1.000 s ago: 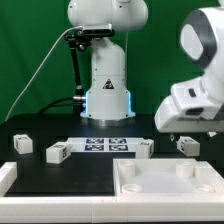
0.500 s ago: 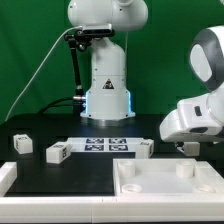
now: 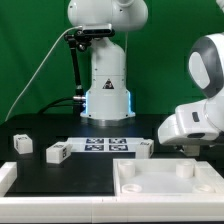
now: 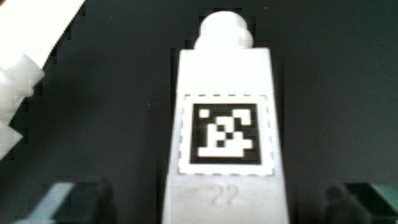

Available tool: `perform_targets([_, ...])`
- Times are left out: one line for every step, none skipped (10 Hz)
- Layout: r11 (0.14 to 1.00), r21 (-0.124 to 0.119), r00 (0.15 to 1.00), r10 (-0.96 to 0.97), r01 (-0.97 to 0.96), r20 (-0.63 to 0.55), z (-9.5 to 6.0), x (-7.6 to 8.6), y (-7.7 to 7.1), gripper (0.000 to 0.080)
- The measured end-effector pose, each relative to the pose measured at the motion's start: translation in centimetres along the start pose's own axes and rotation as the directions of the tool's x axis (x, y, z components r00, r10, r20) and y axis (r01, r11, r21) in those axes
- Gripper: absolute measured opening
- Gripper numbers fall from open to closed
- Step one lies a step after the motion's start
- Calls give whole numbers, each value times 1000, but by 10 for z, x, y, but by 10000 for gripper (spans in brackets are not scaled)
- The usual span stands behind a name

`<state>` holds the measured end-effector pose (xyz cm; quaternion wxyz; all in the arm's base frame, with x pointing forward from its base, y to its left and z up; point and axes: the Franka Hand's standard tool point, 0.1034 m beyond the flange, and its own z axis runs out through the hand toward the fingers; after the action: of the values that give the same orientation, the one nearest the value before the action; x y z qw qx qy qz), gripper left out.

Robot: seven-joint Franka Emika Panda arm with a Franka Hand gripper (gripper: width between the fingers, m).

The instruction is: Assemble one leg

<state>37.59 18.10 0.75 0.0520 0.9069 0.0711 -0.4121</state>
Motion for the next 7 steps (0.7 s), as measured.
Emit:
perform_targets([1000, 0, 1000, 0, 0, 0, 0, 0, 0, 441])
perform_targets([1000, 0, 1000, 0, 0, 0, 0, 0, 0, 441])
perform_targets([1000, 0, 1000, 0, 0, 0, 0, 0, 0, 290])
perform_targets([1000, 0, 1000, 0, 0, 0, 0, 0, 0, 291])
perform_targets([1000, 0, 1000, 0, 0, 0, 0, 0, 0, 291])
perform_targets([1000, 0, 1000, 0, 0, 0, 0, 0, 0, 291])
perform_targets([1000, 0, 1000, 0, 0, 0, 0, 0, 0, 291])
